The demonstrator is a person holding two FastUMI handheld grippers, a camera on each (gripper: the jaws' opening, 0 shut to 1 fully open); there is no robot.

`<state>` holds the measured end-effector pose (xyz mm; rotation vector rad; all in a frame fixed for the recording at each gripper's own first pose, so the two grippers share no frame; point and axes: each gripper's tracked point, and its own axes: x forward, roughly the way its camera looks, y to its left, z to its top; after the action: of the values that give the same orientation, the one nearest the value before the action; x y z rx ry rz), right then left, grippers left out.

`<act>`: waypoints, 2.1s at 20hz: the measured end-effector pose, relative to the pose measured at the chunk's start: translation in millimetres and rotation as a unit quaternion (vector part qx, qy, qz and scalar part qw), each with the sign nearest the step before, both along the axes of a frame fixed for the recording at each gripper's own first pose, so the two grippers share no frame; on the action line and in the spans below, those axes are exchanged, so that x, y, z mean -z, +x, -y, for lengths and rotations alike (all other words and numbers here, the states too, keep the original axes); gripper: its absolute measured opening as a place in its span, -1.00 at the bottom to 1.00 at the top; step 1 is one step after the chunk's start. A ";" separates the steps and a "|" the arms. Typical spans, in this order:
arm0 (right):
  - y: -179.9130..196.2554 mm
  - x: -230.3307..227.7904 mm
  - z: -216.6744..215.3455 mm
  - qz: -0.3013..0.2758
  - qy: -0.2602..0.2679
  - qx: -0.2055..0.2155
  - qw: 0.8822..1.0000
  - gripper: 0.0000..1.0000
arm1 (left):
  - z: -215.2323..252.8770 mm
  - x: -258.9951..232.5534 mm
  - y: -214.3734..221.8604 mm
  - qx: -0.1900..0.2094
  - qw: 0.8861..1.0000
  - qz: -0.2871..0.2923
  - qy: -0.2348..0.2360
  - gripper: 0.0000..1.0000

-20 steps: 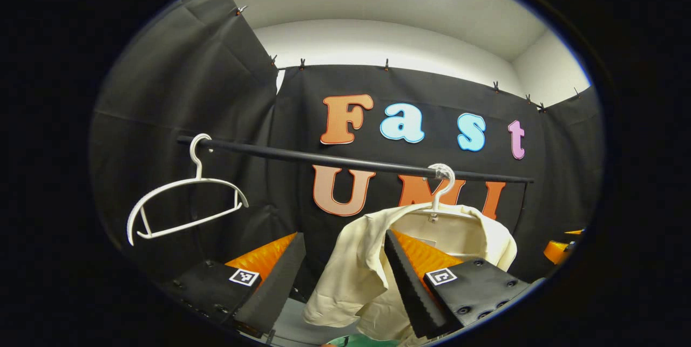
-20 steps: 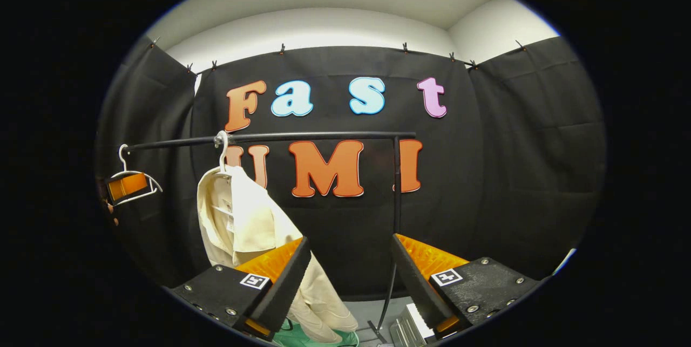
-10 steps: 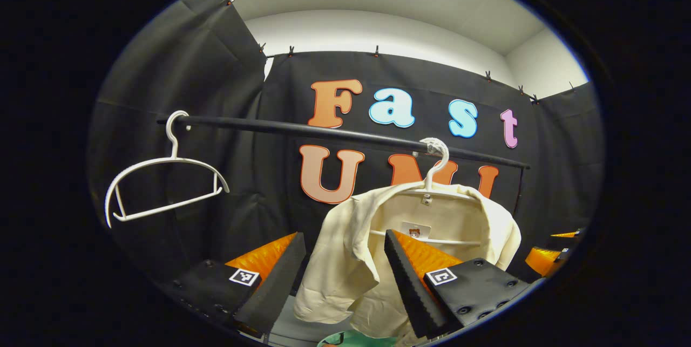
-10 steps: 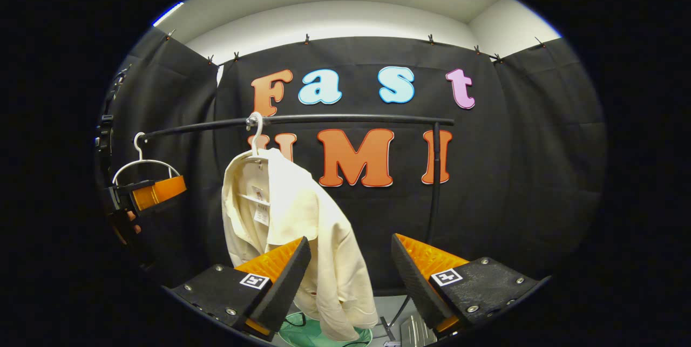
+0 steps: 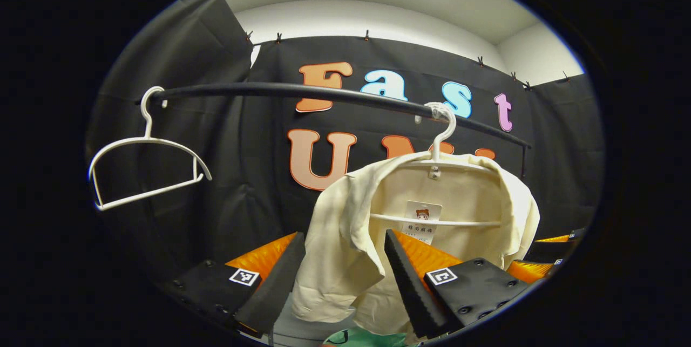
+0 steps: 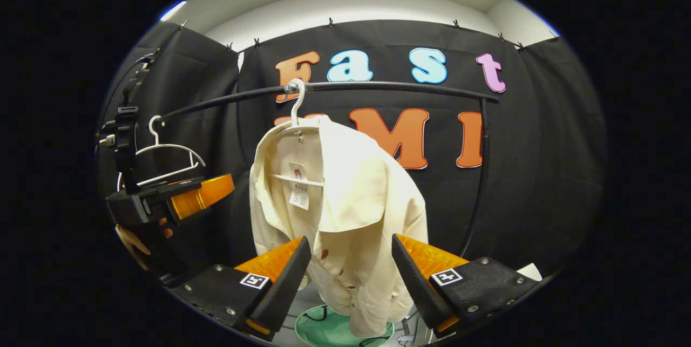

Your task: Grasp the clothes on the hanger with both hands and then place them into the laundry hamper below.

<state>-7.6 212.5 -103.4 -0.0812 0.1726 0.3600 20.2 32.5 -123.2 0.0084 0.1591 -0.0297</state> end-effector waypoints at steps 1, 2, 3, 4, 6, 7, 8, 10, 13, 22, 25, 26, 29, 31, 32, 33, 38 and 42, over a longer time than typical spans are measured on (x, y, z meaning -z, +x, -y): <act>2.6 4.6 -6.6 0.000 -0.005 -0.002 1.000 0.86 | 2.2 7.4 2.1 0.009 1.000 -0.007 -0.005 1.00; 3.3 9.4 -11.5 -0.002 -0.009 -0.003 1.000 0.87 | 2.8 15.6 5.1 0.014 1.000 -0.015 -0.005 0.94; 4.3 13.3 -17.0 -0.004 -0.007 -0.004 1.000 0.86 | 2.5 23.8 10.1 0.014 1.000 -0.025 0.001 0.94; 3.7 15.8 -22.6 -0.008 -0.002 -0.009 1.000 0.86 | 0.9 27.5 15.0 0.014 1.000 -0.026 0.008 0.94; 8.5 18.9 -26.4 -0.011 0.000 -0.006 1.000 0.86 | 4.4 32.6 24.8 0.020 1.000 -0.016 0.012 0.93; 14.7 20.6 -26.9 -0.011 -0.001 0.000 1.000 0.86 | 6.8 40.2 30.7 0.027 0.999 -0.020 0.011 0.93; 17.9 23.8 -27.8 -0.012 -0.002 0.004 1.000 0.85 | 9.0 47.8 38.6 0.034 0.999 -0.025 0.011 1.00; 25.2 30.8 -31.0 -0.020 -0.003 0.011 1.000 0.79 | 12.3 58.4 52.5 0.044 0.999 -0.026 0.011 0.93; 34.3 41.4 -34.8 -0.030 -0.003 0.026 0.999 0.64 | 18.5 72.0 72.9 0.056 0.998 -0.028 0.006 0.93; 47.5 42.5 -24.3 -0.024 0.017 0.088 0.996 -0.12 | 22.0 89.6 88.0 0.085 0.995 -0.047 -0.013 0.69; 46.8 37.0 -22.7 -0.022 0.019 0.092 0.995 -0.37 | 26.8 97.7 92.0 0.100 0.993 -0.058 -0.020 0.54; 45.8 35.8 -23.2 -0.022 0.019 0.093 0.995 -0.42 | 27.9 98.3 92.8 0.103 0.993 -0.058 -0.022 0.41; 43.3 32.9 -23.1 -0.021 0.024 0.092 0.995 -0.58 | 28.0 101.8 89.9 0.118 0.990 -0.070 -0.025 -0.24; 38.7 30.1 -23.8 -0.020 0.024 0.089 0.996 -0.72 | 21.6 103.6 84.2 0.120 0.989 -0.081 -0.030 -0.53; 36.9 28.3 -24.4 -0.019 0.024 0.087 0.996 -0.73 | 22.3 103.5 80.3 0.129 0.987 -0.084 -0.037 -0.75; 35.3 26.8 -23.7 -0.019 0.024 0.087 0.996 -0.75 | 21.0 100.3 75.7 0.136 0.986 -0.086 -0.045 -0.75; 26.1 8.4 -22.0 -0.006 0.012 0.067 0.998 -1.00 | -14.4 62.1 59.9 0.129 0.990 -0.050 -0.015 -0.87; 16.1 -26.0 -10.8 0.016 0.023 0.050 0.998 -1.00 | -40.3 23.5 49.6 0.105 0.994 -0.032 -0.007 -0.87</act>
<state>8.5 223.3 -77.4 -0.0336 0.1362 0.2620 69.8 72.8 -146.7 0.0107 0.2216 -0.2419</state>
